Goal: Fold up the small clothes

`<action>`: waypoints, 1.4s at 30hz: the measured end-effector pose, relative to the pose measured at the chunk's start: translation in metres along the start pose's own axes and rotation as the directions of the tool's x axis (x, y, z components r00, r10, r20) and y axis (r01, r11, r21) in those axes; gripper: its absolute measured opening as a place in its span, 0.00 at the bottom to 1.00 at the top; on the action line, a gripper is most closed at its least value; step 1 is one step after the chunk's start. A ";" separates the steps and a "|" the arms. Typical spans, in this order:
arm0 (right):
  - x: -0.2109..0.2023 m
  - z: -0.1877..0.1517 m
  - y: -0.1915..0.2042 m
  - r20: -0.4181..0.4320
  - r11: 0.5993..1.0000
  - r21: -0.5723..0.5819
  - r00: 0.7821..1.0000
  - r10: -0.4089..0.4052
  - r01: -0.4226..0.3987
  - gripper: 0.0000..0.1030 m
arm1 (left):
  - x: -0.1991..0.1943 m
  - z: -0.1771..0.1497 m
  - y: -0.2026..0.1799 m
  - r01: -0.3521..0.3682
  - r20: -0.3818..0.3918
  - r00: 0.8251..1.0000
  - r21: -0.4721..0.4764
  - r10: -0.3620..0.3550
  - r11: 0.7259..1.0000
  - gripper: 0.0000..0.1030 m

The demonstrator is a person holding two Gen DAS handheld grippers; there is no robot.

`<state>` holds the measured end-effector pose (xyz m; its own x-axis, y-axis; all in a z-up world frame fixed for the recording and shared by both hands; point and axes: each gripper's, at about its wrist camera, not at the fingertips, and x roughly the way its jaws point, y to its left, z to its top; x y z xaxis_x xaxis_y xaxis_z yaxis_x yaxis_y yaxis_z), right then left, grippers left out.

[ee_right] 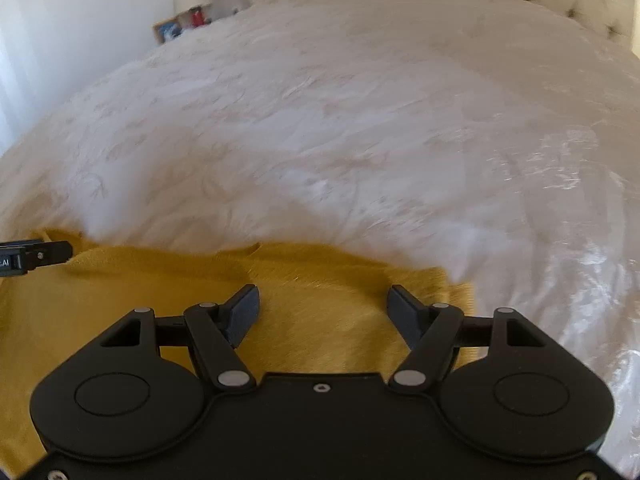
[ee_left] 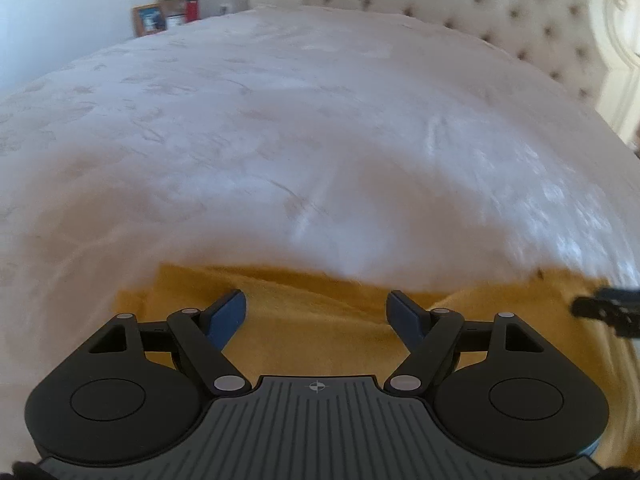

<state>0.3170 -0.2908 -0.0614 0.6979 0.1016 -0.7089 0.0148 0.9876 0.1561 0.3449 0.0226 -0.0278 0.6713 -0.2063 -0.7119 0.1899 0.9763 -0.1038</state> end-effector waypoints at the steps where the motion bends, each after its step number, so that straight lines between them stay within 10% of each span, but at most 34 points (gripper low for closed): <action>1: -0.007 -0.003 -0.002 0.015 1.000 0.005 1.000 0.010 -0.010 0.71 | -0.005 0.001 0.000 0.004 0.006 1.000 -0.011 -0.004 1.000 0.74; 11: -0.074 -0.080 0.010 0.037 0.993 -0.112 0.998 0.049 -0.045 0.72 | -0.079 -0.067 -0.041 0.173 -0.005 0.985 0.140 -0.174 0.975 0.75; 18: -0.098 -0.127 0.012 0.037 0.987 -0.162 0.999 0.001 0.005 0.77 | -0.087 -0.130 -0.068 0.157 -0.069 0.987 0.231 -0.145 0.960 0.77; 39: -0.123 -0.157 -0.056 0.095 0.957 0.165 0.970 0.226 -0.239 0.84 | -0.106 -0.183 -0.070 0.090 -0.002 0.996 0.259 -0.093 0.962 0.97; 42: -0.119 -0.155 -0.063 0.107 0.930 0.224 0.956 0.275 -0.293 0.72 | -0.104 -0.184 -0.069 0.109 0.005 0.994 0.240 -0.113 0.965 0.99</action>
<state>0.1220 -0.3471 -0.0931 0.7477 0.3557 -0.5608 -0.0300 0.8617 0.5065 0.1305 -0.0108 -0.0741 0.6488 -0.3160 -0.6922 0.4286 0.9034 -0.0107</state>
